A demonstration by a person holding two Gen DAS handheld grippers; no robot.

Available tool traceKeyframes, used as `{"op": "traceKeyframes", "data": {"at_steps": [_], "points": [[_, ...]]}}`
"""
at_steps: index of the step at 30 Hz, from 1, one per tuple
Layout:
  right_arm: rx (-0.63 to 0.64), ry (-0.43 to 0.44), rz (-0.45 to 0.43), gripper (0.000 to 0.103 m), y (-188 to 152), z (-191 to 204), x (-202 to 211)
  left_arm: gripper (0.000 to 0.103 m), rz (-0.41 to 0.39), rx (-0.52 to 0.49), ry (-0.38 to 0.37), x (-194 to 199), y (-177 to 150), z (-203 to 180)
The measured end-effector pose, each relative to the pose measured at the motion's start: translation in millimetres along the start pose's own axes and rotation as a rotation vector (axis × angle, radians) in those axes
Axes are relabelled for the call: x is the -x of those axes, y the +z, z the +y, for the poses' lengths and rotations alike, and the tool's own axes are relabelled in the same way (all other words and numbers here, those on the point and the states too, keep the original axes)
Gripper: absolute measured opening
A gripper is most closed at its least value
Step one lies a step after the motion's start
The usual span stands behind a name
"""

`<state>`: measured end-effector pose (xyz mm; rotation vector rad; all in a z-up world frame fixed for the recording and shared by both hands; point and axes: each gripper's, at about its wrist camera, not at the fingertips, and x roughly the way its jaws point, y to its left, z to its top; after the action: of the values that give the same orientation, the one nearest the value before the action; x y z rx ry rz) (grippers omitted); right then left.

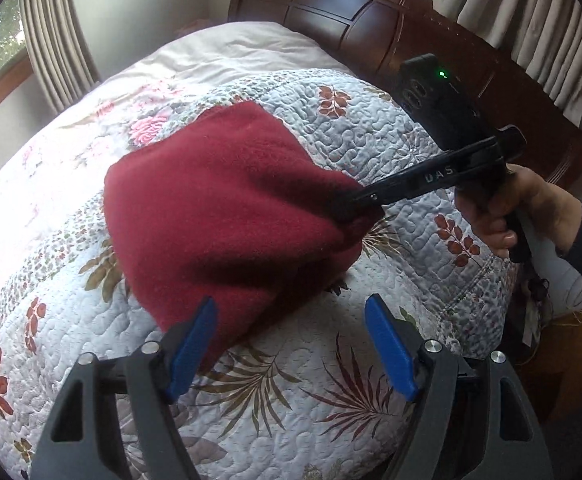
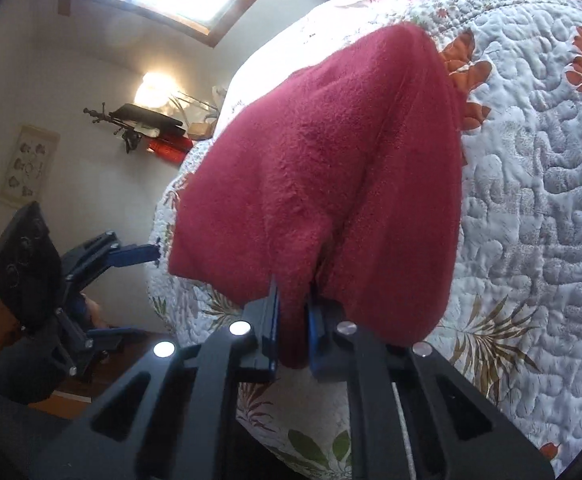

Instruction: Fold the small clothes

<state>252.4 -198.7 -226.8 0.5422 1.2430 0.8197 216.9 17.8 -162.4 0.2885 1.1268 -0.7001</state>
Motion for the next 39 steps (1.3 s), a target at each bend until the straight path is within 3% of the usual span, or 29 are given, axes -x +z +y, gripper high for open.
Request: {"op": "traceKeyframes", "data": {"at_steps": [2,4,8,12,15,16,17,18,21,25,28,30,32,36,39], "points": [[-0.054,0.066,-0.085,0.010,-9,-6,30,0.077,0.003,0.009,-0.016,0,1,2],[-0.091,0.078,-0.120,0.010,-20,-18,42,0.077,0.016,0.020,-0.036,-2,1,4],[-0.209,0.049,-0.072,0.010,-38,-61,15,0.076,0.012,0.040,-0.117,1,9,3],[-0.228,0.020,-0.019,0.013,-44,-72,-13,0.076,-0.010,0.030,-0.169,-2,23,0],[-0.229,0.066,-0.043,0.035,-34,-69,1,0.076,0.037,0.072,-0.204,-29,27,11],[-0.237,0.091,-0.084,0.052,-25,-68,11,0.076,0.067,0.109,-0.215,-41,25,19],[-0.236,0.098,-0.143,0.063,-16,-68,24,0.075,0.093,0.147,-0.231,-51,23,27],[-0.236,0.093,-0.184,0.063,-6,-69,35,0.075,0.101,0.172,-0.243,-57,22,31],[-0.238,0.051,-0.197,0.063,31,-70,33,0.075,0.091,0.178,-0.257,-58,17,30],[-0.260,-0.016,-0.175,0.059,74,-73,-1,0.075,0.101,0.179,-0.266,-59,14,30],[-0.256,-0.004,-0.145,0.008,83,-78,-22,0.075,0.103,0.183,-0.273,-58,15,30],[-0.211,-0.052,-0.206,0.007,82,-73,-9,0.075,0.098,0.190,-0.286,-57,16,31],[-0.278,-0.067,-0.271,0.007,78,-92,5,0.075,0.091,0.202,-0.316,-56,16,30],[-0.365,-0.072,-0.195,0.009,73,-124,-30,0.075,0.078,0.203,-0.357,-48,16,21],[-0.373,-0.030,-0.220,0.024,75,-117,-28,0.075,0.051,0.213,-0.360,-35,18,24]]}}
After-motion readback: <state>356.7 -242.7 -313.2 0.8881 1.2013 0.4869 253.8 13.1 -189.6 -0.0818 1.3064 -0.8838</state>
